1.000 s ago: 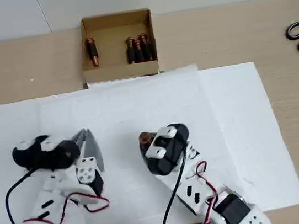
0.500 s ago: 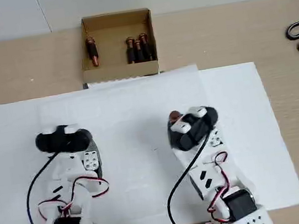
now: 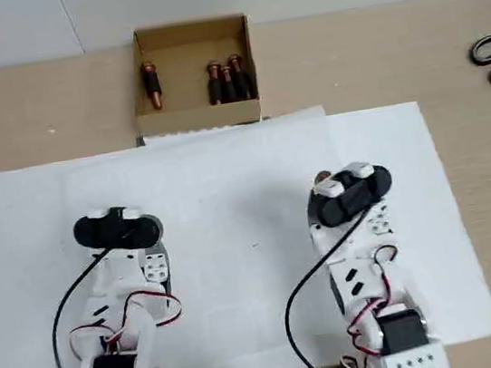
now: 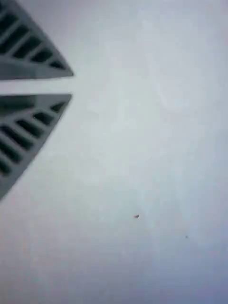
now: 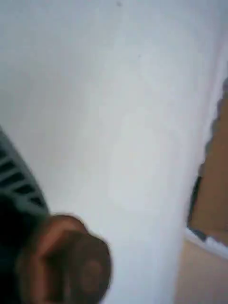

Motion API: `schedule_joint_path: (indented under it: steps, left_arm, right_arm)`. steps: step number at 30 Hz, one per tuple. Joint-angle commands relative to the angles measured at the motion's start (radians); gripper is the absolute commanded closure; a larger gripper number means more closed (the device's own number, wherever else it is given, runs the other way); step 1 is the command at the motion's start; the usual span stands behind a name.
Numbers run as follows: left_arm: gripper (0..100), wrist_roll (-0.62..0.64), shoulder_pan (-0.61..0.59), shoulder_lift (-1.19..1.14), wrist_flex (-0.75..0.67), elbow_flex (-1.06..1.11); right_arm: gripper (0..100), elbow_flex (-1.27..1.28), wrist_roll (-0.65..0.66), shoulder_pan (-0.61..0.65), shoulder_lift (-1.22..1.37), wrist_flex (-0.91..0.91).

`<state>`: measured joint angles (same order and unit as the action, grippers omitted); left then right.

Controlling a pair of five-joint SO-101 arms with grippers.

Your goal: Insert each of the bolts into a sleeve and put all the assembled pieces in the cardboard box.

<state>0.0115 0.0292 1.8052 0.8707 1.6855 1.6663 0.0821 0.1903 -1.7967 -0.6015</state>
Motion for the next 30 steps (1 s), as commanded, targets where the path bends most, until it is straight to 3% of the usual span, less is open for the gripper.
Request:
schedule_joint_path:
  steps: [1, 7, 23, 30]
  left_arm:
    - [99, -0.006, -0.011, 0.008, 0.006, -0.004]
    - [99, 0.002, -0.043, 0.008, 0.009, -0.004]
    - [99, 0.000, -0.051, 0.008, 0.008, -0.004]
    - [99, 0.000, -0.051, 0.008, 0.008, -0.004]
  right_arm:
    - [99.5, 0.018, -0.020, -0.028, -0.016, 0.012]
    - [99.5, -0.017, -0.104, -0.030, -0.016, 0.007]
    - [99.5, -0.245, -0.025, -0.028, 0.004, 0.027]
    - [99.5, -0.463, -0.087, -0.028, 0.300, 0.101]
